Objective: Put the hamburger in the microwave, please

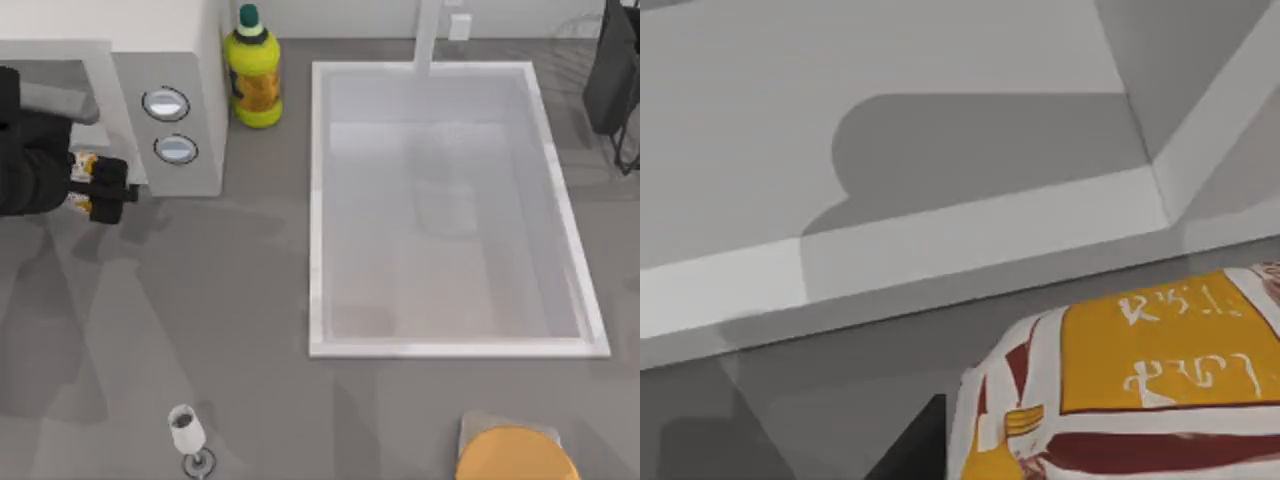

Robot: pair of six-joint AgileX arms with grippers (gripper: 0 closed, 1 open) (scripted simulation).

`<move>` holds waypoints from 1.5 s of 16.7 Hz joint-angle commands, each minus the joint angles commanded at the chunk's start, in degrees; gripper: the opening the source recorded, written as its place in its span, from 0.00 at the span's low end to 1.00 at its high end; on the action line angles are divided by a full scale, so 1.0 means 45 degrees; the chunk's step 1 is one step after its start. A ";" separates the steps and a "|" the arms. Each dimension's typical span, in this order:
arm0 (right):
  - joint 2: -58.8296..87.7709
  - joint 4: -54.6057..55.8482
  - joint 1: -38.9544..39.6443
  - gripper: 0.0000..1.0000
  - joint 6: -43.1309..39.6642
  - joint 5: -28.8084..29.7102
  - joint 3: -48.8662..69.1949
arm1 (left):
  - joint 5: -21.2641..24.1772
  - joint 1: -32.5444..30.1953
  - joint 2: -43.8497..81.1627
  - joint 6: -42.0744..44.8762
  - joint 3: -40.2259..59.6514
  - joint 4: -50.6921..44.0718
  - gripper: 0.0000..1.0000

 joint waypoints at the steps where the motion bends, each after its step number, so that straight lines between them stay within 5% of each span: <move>1: 0.0000 0.0000 0.0000 1.00 0.0000 0.0000 0.0000 | 0.0130 0.0303 0.0396 -0.0145 -0.0082 0.1435 0.00; 6: 0.0000 0.0000 0.0000 1.00 0.0000 0.0000 0.0000 | 0.0652 0.1692 0.2114 -0.0769 -0.0603 0.7395 0.00; 10: 0.0000 0.0000 0.0000 1.00 0.0000 0.0000 0.0000 | 0.0848 0.2426 0.2971 -0.1022 -0.1012 0.9940 0.00; 19: 0.0000 0.0000 0.0000 1.00 0.0000 0.0000 0.0000 | 0.0851 0.2503 0.3270 -0.1035 -0.0903 1.0312 0.00; 25: 0.0000 0.0000 0.0000 1.00 0.0000 0.0000 0.0000 | 0.0621 0.2233 0.5622 -0.1172 0.2862 0.8832 0.00</move>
